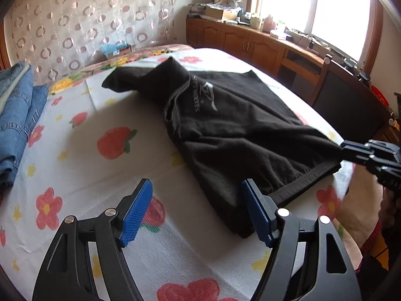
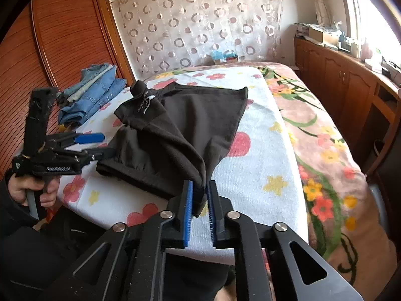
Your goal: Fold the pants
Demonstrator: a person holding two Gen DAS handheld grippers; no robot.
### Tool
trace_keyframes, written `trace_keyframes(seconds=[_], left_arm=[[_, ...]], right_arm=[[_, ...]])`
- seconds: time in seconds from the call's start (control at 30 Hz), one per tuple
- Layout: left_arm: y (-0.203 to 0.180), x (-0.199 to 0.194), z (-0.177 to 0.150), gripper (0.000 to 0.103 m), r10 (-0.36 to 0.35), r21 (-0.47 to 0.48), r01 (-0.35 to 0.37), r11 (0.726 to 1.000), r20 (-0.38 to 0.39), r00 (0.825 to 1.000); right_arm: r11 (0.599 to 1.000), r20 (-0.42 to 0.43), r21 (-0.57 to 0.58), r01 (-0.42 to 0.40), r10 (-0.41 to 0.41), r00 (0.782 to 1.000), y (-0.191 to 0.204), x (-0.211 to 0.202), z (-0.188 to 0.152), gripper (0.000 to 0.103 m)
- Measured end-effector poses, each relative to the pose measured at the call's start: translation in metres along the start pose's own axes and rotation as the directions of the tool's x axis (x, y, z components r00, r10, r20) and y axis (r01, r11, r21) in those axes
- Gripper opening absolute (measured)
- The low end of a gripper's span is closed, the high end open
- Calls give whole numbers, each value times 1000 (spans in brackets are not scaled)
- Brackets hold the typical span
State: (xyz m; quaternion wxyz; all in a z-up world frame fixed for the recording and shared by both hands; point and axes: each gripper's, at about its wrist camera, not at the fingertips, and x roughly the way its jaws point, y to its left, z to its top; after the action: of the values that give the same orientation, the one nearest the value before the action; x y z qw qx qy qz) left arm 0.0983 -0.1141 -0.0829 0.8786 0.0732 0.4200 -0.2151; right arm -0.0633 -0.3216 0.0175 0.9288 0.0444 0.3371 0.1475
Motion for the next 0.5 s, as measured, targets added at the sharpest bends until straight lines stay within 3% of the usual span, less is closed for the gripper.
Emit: trace_keyframes(seconds=[0.23,0.4,0.5], left_arm=[[1,3,-3,75,-6,-12,6,1000,-10,1000],[9,-9,0,75,-3,-32,4,999,29,1000],[16,-16,3,75,12,-45,-9,999,52,999]], right_arm=[[1000,-3,1,4,-4,1000,-1,6,-1,19],[1000,22,-15,-3,4,1000,0,8,10,19],[999,49,-25,-22,23,999,4,12,22,26]])
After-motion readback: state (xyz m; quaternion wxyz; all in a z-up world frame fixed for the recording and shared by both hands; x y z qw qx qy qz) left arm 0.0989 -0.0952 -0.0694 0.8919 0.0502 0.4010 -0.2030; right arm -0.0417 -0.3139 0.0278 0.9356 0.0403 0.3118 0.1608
